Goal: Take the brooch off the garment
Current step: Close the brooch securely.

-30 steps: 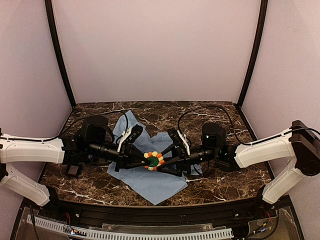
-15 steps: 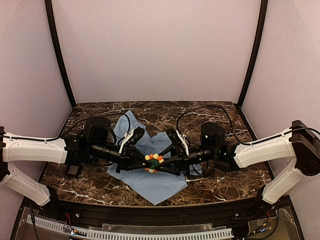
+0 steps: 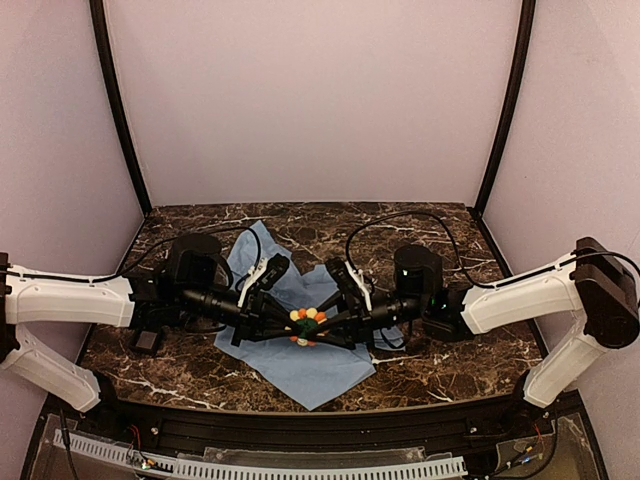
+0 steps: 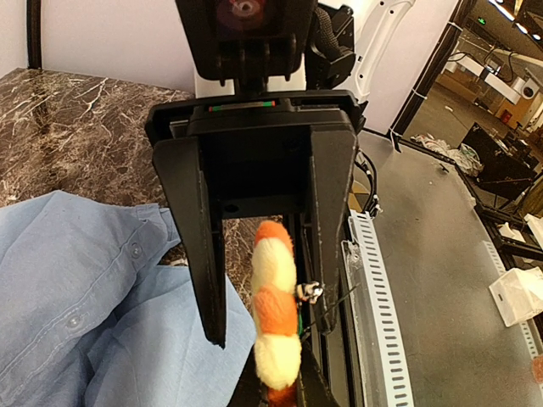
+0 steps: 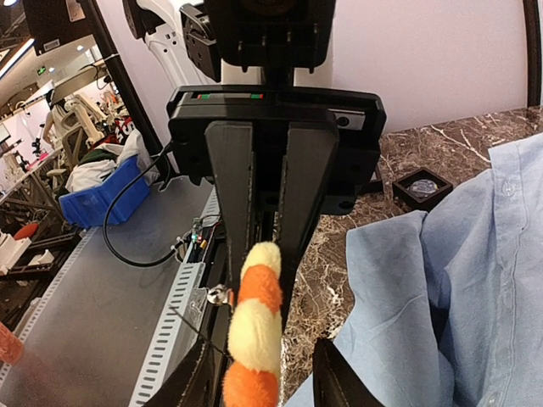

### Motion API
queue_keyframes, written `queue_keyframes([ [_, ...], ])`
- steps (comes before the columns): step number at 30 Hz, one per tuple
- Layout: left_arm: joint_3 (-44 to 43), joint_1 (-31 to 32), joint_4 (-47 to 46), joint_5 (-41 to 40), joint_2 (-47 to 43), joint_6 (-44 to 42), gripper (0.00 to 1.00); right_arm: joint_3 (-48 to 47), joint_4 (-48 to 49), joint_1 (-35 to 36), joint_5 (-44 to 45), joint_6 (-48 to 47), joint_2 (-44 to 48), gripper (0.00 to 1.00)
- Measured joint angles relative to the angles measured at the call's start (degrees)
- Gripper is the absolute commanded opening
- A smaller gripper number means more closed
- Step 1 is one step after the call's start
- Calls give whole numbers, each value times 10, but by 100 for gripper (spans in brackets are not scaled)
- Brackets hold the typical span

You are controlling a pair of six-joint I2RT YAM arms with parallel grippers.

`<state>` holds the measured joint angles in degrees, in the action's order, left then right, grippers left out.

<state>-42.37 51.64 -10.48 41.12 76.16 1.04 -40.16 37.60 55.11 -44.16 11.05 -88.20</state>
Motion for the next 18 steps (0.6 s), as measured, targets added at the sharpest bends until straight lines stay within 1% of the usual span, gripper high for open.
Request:
queue_keyframes([
  [3, 0, 0, 0, 0, 0, 0, 1, -3, -2, 0, -1, -1, 0, 33],
  [18, 0, 0, 1, 0, 3, 0, 1, -12, -12, 0, -6, 1, -3, 26],
])
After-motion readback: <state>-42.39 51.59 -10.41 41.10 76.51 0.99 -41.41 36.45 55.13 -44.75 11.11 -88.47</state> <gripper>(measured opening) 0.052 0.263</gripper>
